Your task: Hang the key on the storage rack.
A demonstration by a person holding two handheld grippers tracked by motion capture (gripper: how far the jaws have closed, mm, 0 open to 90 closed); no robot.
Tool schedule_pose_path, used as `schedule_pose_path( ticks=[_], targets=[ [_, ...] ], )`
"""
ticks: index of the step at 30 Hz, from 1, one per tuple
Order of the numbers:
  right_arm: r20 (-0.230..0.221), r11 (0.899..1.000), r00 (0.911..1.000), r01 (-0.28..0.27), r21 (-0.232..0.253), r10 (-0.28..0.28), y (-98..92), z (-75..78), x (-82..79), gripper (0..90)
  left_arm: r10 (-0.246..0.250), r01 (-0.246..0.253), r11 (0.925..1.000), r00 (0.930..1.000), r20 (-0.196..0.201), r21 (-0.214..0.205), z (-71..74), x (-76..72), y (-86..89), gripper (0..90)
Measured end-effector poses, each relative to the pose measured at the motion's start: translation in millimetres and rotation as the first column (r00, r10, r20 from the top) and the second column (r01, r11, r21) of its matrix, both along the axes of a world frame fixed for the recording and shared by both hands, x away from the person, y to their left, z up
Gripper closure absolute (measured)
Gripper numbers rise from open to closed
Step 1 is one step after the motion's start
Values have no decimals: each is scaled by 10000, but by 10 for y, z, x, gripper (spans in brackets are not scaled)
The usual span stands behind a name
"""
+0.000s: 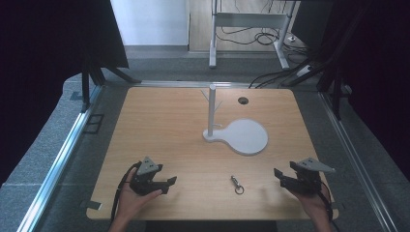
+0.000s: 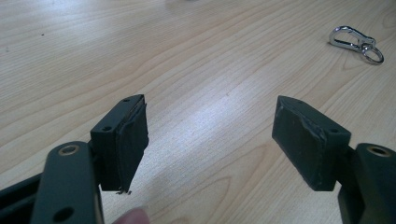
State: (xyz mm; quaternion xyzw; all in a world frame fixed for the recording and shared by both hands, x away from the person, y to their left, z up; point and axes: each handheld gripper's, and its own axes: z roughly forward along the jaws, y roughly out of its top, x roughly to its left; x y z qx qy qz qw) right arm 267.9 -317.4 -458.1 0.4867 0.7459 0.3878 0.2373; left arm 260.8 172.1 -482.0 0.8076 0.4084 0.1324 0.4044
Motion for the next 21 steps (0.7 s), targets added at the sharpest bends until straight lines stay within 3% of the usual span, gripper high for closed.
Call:
schedule_pose_path(
  ticks=[13, 21],
  targets=[
    [-77, 9982, 9982, -599, -3, 599, 154, 146, -44, 357, -366, 370, 9991, 9991, -208, 216, -17, -4, -50, 275],
    [-201, 9960, 9959, -887, -102, 885, 287, 152, -10, 395, -240, 241, 9997, 9997, -104, 69, 49, -46, -9, 276]
  ],
)
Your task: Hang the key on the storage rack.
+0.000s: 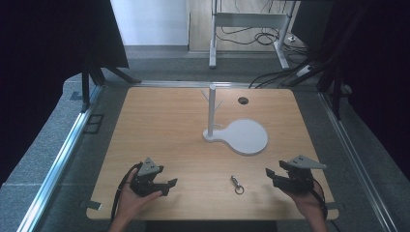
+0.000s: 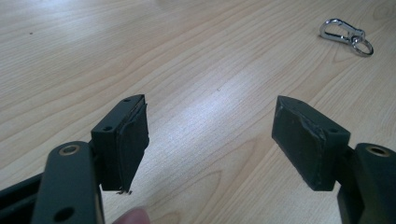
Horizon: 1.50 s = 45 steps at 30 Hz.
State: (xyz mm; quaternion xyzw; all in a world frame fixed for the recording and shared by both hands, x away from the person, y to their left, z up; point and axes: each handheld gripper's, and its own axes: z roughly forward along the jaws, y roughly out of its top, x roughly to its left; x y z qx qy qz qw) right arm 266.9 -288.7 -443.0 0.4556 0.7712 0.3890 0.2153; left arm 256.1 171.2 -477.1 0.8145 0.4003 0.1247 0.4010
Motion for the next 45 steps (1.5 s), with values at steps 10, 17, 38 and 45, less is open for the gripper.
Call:
schedule_pose_path(
  ticks=[10, 17, 38, 45],
  targets=[
    [-564, 9988, 9975, -433, -240, 418, 212, -56, 87, 428, -239, 239, 9997, 9997, -71, -2, 10, -23, -16, 276],
    [-1052, 9941, 9907, -931, -558, 868, 388, -76, 89, 456, -301, 300, 9995, 9995, -96, -79, 28, -39, -21, 283],
    [-2267, 9690, 9542, -2232, -1059, 1950, 800, -99, 138, 531, -243, 242, 9996, 9997, -68, -128, 43, -40, 17, 284],
    [-2454, 9648, 9488, -2336, -1205, 1991, 869, -127, 148, 559, -225, 224, 9997, 9997, -97, -125, 37, -38, 21, 284]
  ],
)
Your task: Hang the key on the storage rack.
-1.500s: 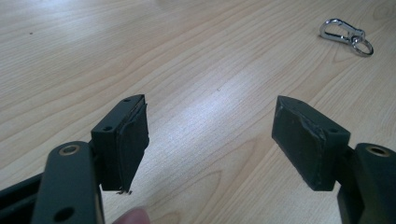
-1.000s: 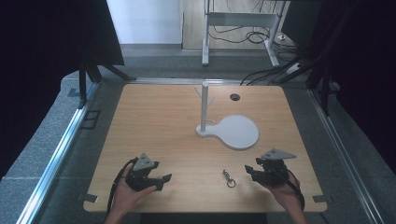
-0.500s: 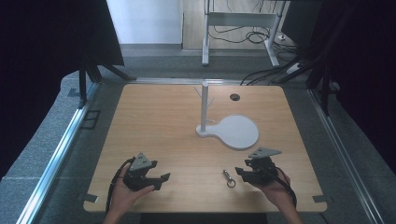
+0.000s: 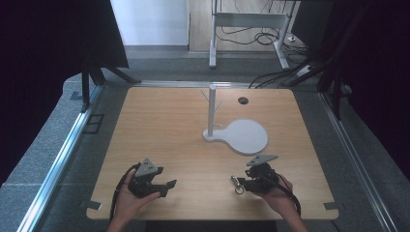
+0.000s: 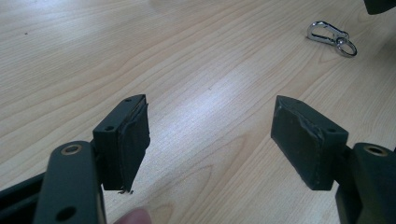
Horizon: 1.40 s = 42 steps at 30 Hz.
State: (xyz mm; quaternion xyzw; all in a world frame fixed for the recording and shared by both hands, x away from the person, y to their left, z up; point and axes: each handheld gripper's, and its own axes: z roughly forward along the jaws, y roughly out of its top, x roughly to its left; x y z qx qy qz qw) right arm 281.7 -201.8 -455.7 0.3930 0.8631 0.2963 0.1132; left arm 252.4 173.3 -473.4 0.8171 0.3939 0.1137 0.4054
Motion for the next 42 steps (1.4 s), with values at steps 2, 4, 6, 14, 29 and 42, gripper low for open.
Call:
schedule_pose_path(
  ticks=[2, 4, 6, 14, 29, 42],
  targets=[
    [-48, 10000, 10000, -55, -64, 55, 21, -7, 5, 562, -19, 19, 10000, 10000, 10, 2, 2, -2, -2, 284],
    [-166, 9998, 9998, -130, -173, 127, 53, -23, 13, 566, -37, 37, 10000, 10000, 24, -12, 6, -4, -4, 284],
    [-287, 9993, 9994, -212, -308, 203, 81, -38, 20, 573, -37, 37, 10000, 10000, 31, -18, 9, -7, -6, 284],
    [-615, 9971, 9979, -258, -711, 214, 178, -108, 57, 608, -59, 59, 10000, 10000, -11, 1, -5, -3, -11, 284],
    [-1069, 9896, 9938, -449, -1364, 304, 289, -215, 127, 657, -203, 204, 9998, 9998, -77, 60, -27, -6, -59, 284],
    [-1269, 9798, 9916, -498, -1938, 253, 345, -282, 145, 751, -240, 243, 9995, 9996, -122, 182, -58, 3, -84, 284]
  ],
)
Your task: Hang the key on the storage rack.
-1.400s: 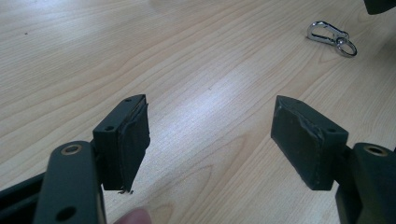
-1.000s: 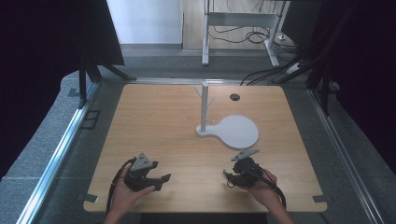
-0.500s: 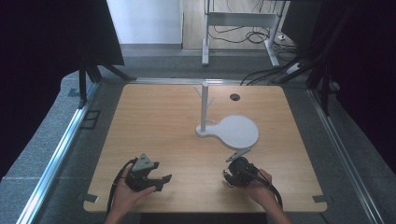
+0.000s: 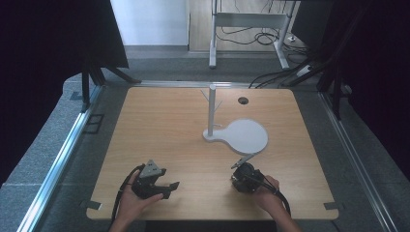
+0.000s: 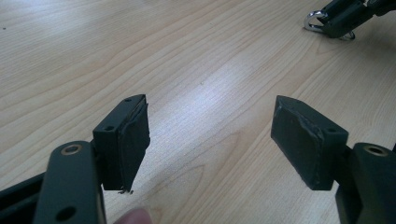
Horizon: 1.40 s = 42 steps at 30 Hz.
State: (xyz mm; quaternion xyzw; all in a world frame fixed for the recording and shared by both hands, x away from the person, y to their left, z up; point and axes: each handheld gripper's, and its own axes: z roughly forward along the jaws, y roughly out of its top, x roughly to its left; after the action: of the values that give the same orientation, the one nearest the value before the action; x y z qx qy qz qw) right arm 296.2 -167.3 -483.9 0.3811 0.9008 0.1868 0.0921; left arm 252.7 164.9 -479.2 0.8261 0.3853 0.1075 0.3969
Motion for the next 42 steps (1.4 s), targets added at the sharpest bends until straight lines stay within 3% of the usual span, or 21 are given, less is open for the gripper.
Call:
schedule_pose_path(
  ticks=[4, 7, 17, 20, 26, 34, 38, 42],
  targets=[
    [-56, 10000, 10000, 35, -73, -35, 13, 3, -7, 837, -13, 13, 10000, 10000, -19, 25, -8, 3, -7, 284],
    [-95, 9995, 9999, 92, -301, -95, 21, 12, -9, 841, -23, 23, 10000, 10000, -49, 40, -17, 6, -12, 284],
    [-109, 9993, 9998, -154, -349, 150, 10, 15, -14, 848, -82, 83, 9999, 9999, -78, 113, -37, 6, -46, 284],
    [-215, 9998, 9996, -201, -60, 199, -17, 21, -18, 849, -50, 51, 9999, 10000, -80, 96, -36, 9, -37, 284],
    [95, 9998, 9999, -49, 193, 47, -80, 89, -20, 849, -51, 52, 9999, 10000, -70, 104, -33, 5, -44, 284],
    [858, 9975, 9959, 216, 676, -274, -205, 305, -35, 850, -78, 79, 9999, 10000, -56, 112, -31, 2, -51, 284],
    [808, 9937, 9963, 207, 1103, -298, -241, 352, -26, 849, -81, 83, 9998, 9999, -93, 153, -47, 10, -51, 284],
    [953, 9939, 9949, 211, 1078, -315, -245, 365, -17, 849, -113, 115, 9997, 9999, -128, 195, -57, 12, -61, 284]
  ],
)
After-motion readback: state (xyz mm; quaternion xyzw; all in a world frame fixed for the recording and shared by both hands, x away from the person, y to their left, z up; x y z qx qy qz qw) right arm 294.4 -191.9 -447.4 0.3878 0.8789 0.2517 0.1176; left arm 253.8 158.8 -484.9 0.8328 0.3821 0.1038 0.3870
